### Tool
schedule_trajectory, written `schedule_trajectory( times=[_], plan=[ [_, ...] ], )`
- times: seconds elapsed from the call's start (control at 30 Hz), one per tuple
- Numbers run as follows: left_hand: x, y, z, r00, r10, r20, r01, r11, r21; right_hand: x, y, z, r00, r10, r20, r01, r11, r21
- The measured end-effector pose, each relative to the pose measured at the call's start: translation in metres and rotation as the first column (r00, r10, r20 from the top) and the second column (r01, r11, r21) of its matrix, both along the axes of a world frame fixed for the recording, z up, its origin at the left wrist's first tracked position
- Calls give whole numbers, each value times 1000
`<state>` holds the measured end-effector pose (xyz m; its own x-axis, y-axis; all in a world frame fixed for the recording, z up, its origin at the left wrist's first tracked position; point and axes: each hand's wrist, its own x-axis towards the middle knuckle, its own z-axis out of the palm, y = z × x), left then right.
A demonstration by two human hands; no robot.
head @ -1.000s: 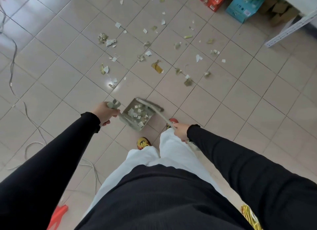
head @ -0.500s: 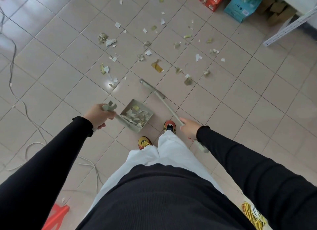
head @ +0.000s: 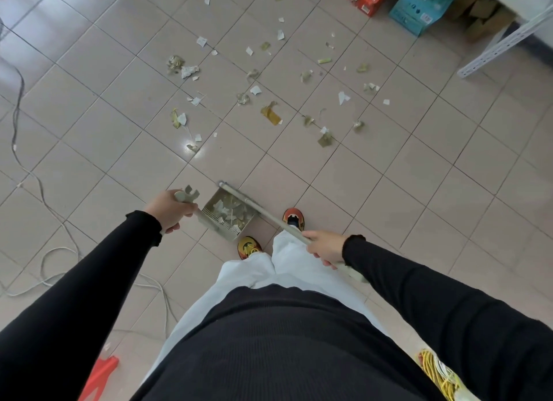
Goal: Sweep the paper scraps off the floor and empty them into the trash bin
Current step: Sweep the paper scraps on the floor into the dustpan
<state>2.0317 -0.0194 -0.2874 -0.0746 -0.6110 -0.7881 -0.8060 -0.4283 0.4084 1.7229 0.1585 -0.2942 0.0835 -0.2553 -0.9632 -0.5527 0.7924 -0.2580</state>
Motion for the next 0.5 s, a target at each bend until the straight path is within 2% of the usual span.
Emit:
schedule_trajectory(
  times=[0.2, 0.5],
  plan=[
    [11, -2, -4, 1000, 23, -11, -23, 999, -36, -9, 4, 0, 995, -97, -36, 93, 990, -102],
    [45, -16, -12, 980, 187, -73, -197, 964, -179, -3, -28, -9, 961, -275, -9, 273, 957, -97]
  ],
)
